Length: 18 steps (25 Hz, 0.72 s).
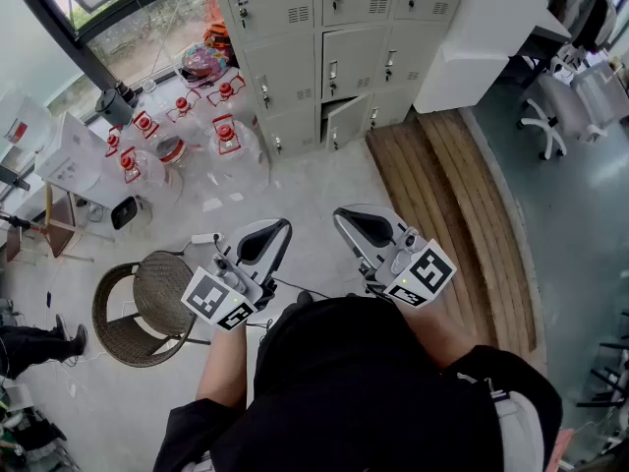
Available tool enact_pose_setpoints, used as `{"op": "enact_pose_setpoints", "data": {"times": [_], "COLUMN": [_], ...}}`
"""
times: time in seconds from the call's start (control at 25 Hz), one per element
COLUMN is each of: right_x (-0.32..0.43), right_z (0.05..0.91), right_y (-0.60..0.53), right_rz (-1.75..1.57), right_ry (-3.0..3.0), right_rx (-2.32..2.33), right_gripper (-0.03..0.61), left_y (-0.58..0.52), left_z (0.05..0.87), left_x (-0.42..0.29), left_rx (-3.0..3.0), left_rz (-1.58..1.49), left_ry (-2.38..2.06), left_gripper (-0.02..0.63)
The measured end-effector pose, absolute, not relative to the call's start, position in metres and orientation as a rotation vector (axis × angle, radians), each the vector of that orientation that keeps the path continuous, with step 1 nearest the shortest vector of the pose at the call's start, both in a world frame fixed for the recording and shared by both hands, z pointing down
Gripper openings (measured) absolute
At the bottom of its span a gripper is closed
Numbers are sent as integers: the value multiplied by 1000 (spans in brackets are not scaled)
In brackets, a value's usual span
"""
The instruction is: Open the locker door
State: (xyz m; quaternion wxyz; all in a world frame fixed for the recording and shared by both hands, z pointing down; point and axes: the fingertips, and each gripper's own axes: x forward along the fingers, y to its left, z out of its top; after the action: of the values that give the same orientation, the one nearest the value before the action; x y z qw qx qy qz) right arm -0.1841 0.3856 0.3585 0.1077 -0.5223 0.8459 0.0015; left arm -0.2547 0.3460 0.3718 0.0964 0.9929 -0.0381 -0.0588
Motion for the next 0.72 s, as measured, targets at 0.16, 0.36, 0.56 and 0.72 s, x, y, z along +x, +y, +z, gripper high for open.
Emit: {"op": "enact_pose_setpoints", "data": {"times": [0.16,0.36,0.56,0.72], "right_x": [-197,-208,-218,-232], "right_z": [354,365,368,370], "right_y": [371,348,327,309], "right_rz": [19,-54,-82,-73], "right_ry": [2482,2442,2431,2442], "right_rx": [-1533,-1544,-1546,-1552], "right_gripper": [11,11,12,12], "left_y": [333,312,289,273], "left_z": [372,380,382,391], "left_x": [-265,-284,-298,-307], "left_rx": [2964,2914,2878,2853], "left_rz": [-161,-206,-260,-277], "left_ry": [-99,-91,-71,-41], "left_gripper": [15,15,15,15]}}
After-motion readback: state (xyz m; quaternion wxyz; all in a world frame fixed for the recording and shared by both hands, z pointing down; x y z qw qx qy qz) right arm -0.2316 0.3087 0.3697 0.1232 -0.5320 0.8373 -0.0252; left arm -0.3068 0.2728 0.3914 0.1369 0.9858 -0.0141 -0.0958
